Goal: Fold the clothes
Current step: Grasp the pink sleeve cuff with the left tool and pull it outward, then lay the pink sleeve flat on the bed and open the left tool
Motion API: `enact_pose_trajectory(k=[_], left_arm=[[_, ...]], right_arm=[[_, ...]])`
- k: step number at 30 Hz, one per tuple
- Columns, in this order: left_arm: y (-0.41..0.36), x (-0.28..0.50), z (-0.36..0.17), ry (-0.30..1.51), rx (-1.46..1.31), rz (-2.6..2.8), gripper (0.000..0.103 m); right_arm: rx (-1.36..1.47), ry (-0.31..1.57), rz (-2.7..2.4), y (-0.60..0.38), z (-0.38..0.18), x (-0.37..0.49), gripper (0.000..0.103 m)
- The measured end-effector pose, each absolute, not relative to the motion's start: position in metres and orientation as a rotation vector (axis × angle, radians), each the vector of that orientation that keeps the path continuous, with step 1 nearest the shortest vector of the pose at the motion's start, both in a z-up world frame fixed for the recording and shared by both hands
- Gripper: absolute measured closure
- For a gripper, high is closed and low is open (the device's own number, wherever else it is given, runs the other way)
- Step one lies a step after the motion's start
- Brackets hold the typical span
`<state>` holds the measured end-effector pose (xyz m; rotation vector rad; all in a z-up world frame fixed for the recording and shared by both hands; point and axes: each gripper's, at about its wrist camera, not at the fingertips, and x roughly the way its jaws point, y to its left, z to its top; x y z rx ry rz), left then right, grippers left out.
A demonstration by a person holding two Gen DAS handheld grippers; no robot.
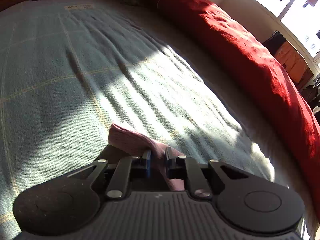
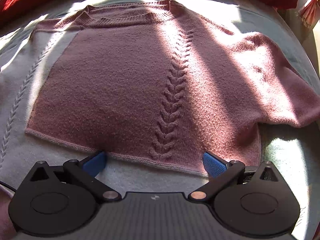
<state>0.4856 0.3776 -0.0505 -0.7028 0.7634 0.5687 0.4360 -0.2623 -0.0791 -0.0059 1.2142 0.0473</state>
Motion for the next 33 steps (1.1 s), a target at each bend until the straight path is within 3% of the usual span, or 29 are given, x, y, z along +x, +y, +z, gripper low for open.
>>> enact_pose_trajectory(k=[8, 12, 17, 21, 24, 28, 31, 33], left_arm=[[0.416, 0.482, -0.038, 0.702, -0.654, 0.771, 0.087], [0.402, 0.493, -0.030, 0.729, -0.567, 0.653, 0.075], [0.370, 0.525, -0.036, 0.827, -0.271, 0.528, 0.070], [0.361, 0.529, -0.048, 0.891, -0.110, 0.463, 0.059], [0.364, 0.528, -0.061, 0.960, -0.072, 0.459, 0.056], [0.377, 0.520, -0.072, 0.982, -0.159, 0.473, 0.043], [0.374, 0.517, -0.072, 1.002, -0.173, 0.436, 0.049], [0.364, 0.518, -0.068, 1.015, -0.123, 0.367, 0.073]], right_arm=[[-0.008, 1.223, 0.047, -0.263, -0.078, 0.436, 0.000], [-0.010, 1.222, 0.043, -0.263, -0.078, 0.436, 0.000], [-0.014, 1.228, 0.041, -0.262, -0.078, 0.437, 0.000], [-0.014, 1.232, 0.041, -0.262, -0.078, 0.437, 0.000], [-0.014, 1.228, 0.040, -0.262, -0.078, 0.436, 0.000], [-0.014, 1.224, 0.039, -0.263, -0.078, 0.435, 0.000], [-0.015, 1.228, 0.040, -0.263, -0.078, 0.434, 0.000], [-0.014, 1.233, 0.040, -0.263, -0.078, 0.435, 0.000]])
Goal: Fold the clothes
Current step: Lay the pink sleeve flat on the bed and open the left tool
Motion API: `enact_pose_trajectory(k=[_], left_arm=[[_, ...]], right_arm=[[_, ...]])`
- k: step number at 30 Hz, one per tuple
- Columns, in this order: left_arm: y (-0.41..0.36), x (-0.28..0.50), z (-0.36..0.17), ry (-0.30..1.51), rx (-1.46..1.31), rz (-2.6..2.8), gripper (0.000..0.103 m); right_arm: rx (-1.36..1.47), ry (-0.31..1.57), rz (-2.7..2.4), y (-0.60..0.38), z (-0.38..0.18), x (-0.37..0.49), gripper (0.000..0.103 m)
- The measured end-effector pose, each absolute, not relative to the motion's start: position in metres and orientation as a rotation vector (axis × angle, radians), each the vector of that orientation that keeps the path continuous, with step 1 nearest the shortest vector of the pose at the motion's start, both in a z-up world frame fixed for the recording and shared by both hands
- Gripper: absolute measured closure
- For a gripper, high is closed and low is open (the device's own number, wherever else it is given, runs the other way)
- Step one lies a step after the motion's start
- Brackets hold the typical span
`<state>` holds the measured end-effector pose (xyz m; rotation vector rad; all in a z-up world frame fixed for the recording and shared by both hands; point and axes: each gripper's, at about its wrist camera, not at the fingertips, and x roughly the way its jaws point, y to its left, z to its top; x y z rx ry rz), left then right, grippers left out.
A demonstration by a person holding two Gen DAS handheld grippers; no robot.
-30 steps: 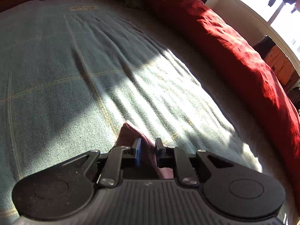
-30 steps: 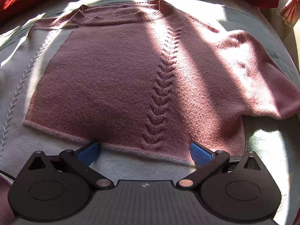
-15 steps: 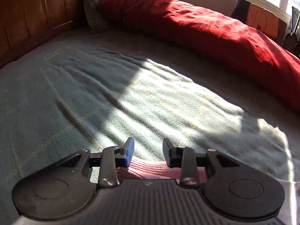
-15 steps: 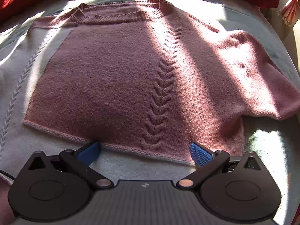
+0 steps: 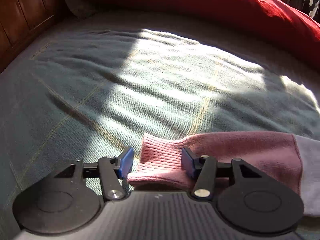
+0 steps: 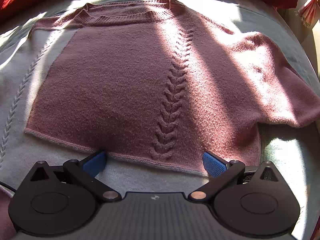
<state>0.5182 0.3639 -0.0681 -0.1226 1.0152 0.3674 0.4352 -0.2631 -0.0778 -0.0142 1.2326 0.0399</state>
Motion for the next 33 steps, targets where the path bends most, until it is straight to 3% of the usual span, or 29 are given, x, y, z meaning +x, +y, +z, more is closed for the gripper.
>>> enact_pose_trajectory(k=[2, 8, 13, 15, 19, 26, 33], left_arm=[[0.356, 0.519, -0.064, 1.009, -0.076, 0.333, 0.089], [0.366, 0.530, -0.040, 0.847, -0.059, 0.468, 0.088], [0.370, 0.539, -0.023, 0.797, -0.067, 0.540, 0.073], [0.358, 0.538, -0.023, 0.819, -0.098, 0.458, 0.062], [0.324, 0.539, -0.036, 0.905, -0.162, 0.246, 0.053], [0.317, 0.522, -0.064, 1.015, -0.114, 0.302, 0.049], [0.292, 0.526, -0.026, 1.011, -0.075, 0.273, 0.052]], right_arm=[[-0.015, 1.237, 0.039, -0.263, -0.078, 0.436, 0.000], [-0.016, 1.247, 0.040, -0.263, -0.077, 0.435, 0.000], [-0.016, 1.242, 0.038, -0.263, -0.076, 0.434, 0.000], [-0.016, 1.238, 0.037, -0.263, -0.076, 0.433, 0.000], [-0.017, 1.239, 0.038, -0.263, -0.077, 0.433, 0.000], [-0.017, 1.244, 0.045, -0.264, -0.076, 0.435, 0.000], [-0.015, 1.217, 0.043, -0.263, -0.077, 0.432, 0.000]])
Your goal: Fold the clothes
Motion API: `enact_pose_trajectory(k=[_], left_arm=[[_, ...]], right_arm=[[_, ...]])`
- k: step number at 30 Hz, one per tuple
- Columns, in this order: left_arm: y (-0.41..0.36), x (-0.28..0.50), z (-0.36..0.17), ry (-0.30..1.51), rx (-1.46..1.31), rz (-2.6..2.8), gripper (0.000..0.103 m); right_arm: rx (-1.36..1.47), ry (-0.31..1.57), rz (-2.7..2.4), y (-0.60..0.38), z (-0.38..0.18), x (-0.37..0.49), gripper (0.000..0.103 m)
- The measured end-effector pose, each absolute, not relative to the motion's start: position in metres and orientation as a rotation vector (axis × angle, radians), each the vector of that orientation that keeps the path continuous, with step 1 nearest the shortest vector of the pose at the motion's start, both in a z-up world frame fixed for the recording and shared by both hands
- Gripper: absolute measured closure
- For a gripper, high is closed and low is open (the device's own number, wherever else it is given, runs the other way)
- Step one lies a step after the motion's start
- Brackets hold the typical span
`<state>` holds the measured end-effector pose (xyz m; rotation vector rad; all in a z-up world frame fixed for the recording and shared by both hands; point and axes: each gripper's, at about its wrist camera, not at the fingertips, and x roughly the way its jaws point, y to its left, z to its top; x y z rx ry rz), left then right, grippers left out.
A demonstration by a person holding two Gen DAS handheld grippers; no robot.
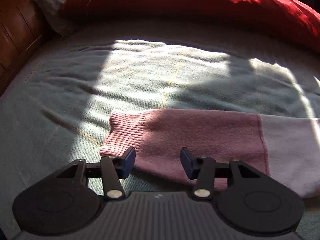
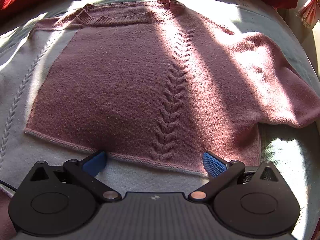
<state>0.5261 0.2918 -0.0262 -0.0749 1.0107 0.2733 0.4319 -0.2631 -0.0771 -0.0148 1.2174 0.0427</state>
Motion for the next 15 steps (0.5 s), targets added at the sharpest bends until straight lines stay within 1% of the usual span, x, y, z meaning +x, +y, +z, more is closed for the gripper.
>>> enact_pose_trajectory(k=[1, 4, 8, 9, 12, 15], left_arm=[[0.278, 0.529, -0.020, 0.996, -0.094, 0.215, 0.052], [0.216, 0.546, -0.007, 0.963, -0.159, -0.027, 0.044], [0.119, 0.570, -0.008, 0.967, -0.188, -0.296, 0.040], [0.100, 0.574, -0.011, 0.959, -0.176, -0.323, 0.037], [0.053, 0.584, -0.026, 0.966, -0.148, -0.370, 0.037], [0.032, 0.598, -0.046, 0.990, -0.139, -0.351, 0.037]], right_arm=[[-0.016, 1.216, 0.041, -0.263, -0.077, 0.432, 0.000], [-0.022, 1.218, 0.034, -0.261, -0.075, 0.432, 0.000], [-0.029, 1.169, 0.015, -0.255, -0.059, 0.429, 0.000], [-0.023, 1.145, 0.017, -0.254, -0.054, 0.427, 0.000], [0.027, 1.096, 0.053, -0.254, -0.044, 0.427, 0.000], [0.058, 1.062, 0.084, -0.257, -0.038, 0.429, 0.000]])
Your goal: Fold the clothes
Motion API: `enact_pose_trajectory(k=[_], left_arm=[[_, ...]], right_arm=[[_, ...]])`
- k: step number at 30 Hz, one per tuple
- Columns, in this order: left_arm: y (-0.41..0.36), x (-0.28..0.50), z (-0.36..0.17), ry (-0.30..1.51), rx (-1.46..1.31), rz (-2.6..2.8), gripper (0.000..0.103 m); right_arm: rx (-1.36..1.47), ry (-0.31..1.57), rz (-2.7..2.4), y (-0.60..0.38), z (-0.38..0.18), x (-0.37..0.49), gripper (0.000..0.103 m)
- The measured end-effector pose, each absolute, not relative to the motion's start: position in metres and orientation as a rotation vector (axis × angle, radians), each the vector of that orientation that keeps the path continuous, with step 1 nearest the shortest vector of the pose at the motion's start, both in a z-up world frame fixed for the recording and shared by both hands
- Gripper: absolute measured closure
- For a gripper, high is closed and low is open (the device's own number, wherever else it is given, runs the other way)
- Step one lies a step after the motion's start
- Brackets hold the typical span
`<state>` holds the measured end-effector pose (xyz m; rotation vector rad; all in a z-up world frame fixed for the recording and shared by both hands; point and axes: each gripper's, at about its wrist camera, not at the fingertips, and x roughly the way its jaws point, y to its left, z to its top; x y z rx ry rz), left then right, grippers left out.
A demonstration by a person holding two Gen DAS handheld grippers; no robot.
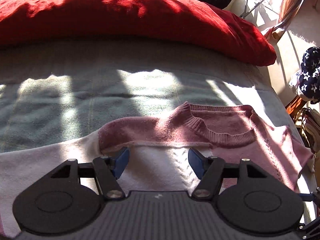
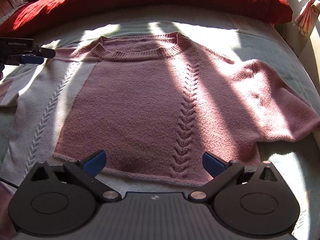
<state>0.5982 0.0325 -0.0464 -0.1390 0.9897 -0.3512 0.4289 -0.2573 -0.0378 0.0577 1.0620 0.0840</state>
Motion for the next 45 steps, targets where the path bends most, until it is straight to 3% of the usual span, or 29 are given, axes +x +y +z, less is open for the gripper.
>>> enact_pose_trajectory(k=[8, 15, 20, 24, 28, 34, 45], left_arm=[[0.023, 0.645, -0.068, 1.039, -0.123, -0.195, 0.035], [0.011, 0.599, -0.031, 1.045, -0.139, -0.175, 0.034], [-0.001, 0.552, -0.051, 1.087, -0.085, -0.136, 0.032], [0.005, 0.556, -0.066, 1.030, -0.071, -0.104, 0.031], [0.002, 0.564, -0.039, 1.033, -0.102, -0.064, 0.033], [-0.012, 0.480, -0.013, 1.046, -0.028, -0.150, 0.031], [-0.022, 0.283, -0.048, 1.188, 0.224, -0.346, 0.028]], right_arm=[[0.099, 1.054, 0.139, -0.278, -0.052, 0.427, 0.000], [0.129, 1.057, 0.229, -0.289, -0.038, 0.424, 0.000], [0.072, 1.038, 0.267, -0.295, -0.043, 0.428, 0.000], [0.067, 1.041, 0.271, -0.308, -0.058, 0.438, 0.000], [0.031, 1.057, 0.306, -0.319, -0.068, 0.447, 0.000], [-0.016, 1.077, 0.335, -0.316, -0.069, 0.446, 0.000], [-0.080, 1.046, 0.278, -0.297, -0.057, 0.380, 0.000]])
